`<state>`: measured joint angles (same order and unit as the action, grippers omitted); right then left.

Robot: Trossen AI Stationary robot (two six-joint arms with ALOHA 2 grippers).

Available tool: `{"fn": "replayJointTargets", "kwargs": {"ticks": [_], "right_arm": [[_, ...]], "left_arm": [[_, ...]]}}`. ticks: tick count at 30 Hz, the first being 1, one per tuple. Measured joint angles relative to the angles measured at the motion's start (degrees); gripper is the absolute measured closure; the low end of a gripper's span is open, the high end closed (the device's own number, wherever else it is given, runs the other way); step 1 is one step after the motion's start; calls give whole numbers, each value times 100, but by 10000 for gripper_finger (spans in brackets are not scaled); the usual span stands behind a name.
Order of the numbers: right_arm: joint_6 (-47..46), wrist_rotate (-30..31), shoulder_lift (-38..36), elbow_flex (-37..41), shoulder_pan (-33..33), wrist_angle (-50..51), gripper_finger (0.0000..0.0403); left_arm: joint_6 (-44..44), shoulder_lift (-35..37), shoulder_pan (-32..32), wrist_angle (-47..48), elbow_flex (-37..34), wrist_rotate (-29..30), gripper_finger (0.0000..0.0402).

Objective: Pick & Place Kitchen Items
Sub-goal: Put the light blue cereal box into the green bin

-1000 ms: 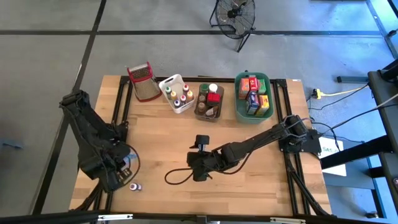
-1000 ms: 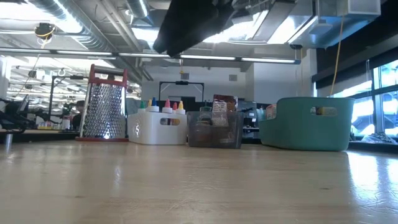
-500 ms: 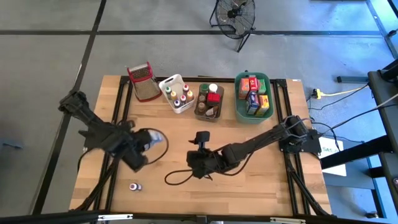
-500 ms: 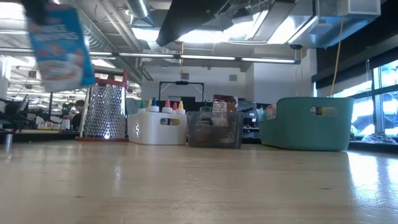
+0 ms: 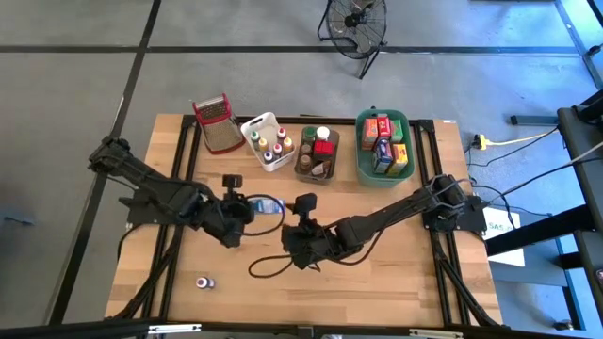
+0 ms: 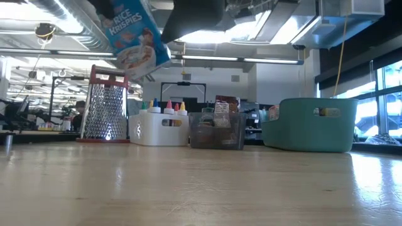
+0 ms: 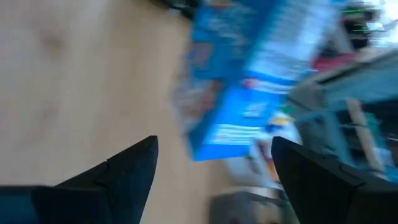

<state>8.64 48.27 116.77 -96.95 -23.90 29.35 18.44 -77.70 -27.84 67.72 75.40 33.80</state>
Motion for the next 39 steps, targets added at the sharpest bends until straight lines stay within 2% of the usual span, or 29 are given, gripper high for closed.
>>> {"fn": "replayJointTargets", "kwargs": {"ticks": [5,8,10,14,18,23,30,33,39], "right_arm": [[336,1244,0,0,-4,-70,86],[462,1354,0,0,-4,-81,86],[473,1179,0,0,-6,-84,86],[385,364,0,37,104,-105,86],[-46,45,0,66,279,-96,86],[-46,-519,0,66,458,-346,86],[300,-695,0,66,554,-737,93],[399,-829,0,66,549,-794,118],[471,-1081,0,68,594,-821,210]], "left_arm": [[-338,-110,151,-117,0,78,341],[-366,-294,261,-125,0,140,341],[-420,-484,300,-130,0,144,341],[-522,-856,282,-137,-2,205,341],[-529,-1091,232,-145,-2,457,341],[-528,-1149,144,-299,-2,600,341],[-527,-1120,92,-355,-2,611,341],[-529,-1120,92,-355,-2,612,341],[-575,-1120,89,-351,-2,569,341]]}}
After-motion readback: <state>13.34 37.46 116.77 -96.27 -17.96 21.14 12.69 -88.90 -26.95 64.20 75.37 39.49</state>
